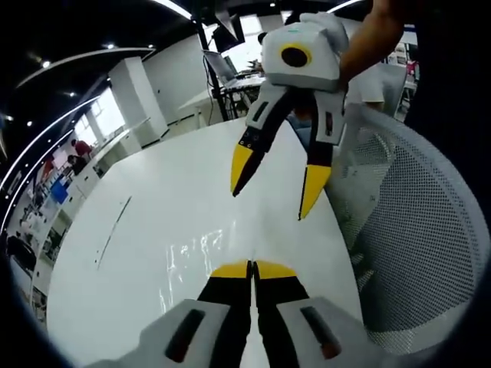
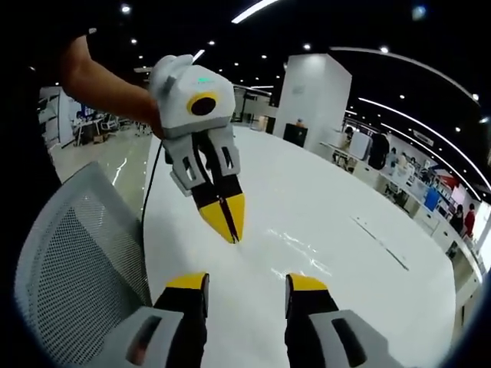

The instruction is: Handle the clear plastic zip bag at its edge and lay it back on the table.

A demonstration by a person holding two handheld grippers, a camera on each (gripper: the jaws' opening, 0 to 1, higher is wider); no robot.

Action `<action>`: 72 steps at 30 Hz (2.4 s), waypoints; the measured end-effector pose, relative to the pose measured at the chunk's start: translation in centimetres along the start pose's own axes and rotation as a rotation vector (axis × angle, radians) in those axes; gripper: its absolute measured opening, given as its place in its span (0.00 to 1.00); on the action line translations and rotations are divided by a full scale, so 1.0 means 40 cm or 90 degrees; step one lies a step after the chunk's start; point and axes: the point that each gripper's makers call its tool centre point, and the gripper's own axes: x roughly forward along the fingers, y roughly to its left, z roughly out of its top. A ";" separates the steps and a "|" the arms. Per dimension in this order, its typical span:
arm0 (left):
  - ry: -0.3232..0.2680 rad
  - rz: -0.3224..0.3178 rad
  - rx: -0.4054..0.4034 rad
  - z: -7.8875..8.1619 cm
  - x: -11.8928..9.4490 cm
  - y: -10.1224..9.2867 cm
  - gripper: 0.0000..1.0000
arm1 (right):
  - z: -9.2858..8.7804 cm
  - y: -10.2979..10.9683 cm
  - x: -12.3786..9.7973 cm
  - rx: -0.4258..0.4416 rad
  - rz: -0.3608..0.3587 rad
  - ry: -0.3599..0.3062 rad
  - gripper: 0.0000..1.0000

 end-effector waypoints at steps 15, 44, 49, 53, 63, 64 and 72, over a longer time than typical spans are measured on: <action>-0.020 -0.036 0.021 0.039 0.014 -0.031 0.00 | 0.001 0.007 0.016 -0.030 0.017 0.002 0.24; -0.027 -0.049 0.017 0.036 0.016 -0.057 0.00 | 0.009 0.054 0.041 -0.066 0.052 0.000 0.02; -0.027 -0.054 0.019 0.037 0.018 -0.060 0.00 | 0.011 0.056 0.042 -0.074 0.056 0.001 0.01; -0.026 -0.058 0.021 0.040 0.020 -0.062 0.00 | 0.009 0.057 0.043 -0.081 0.057 0.005 0.01; -0.025 -0.066 0.026 0.042 0.025 -0.067 0.00 | -0.002 0.062 0.044 -0.101 0.063 0.014 0.01; -0.024 -0.068 0.026 0.041 0.025 -0.068 0.00 | -0.003 0.062 0.044 -0.102 0.064 0.015 0.01; -0.024 -0.069 0.025 0.044 0.027 -0.072 0.00 | -0.010 0.066 0.047 -0.122 0.061 0.026 0.00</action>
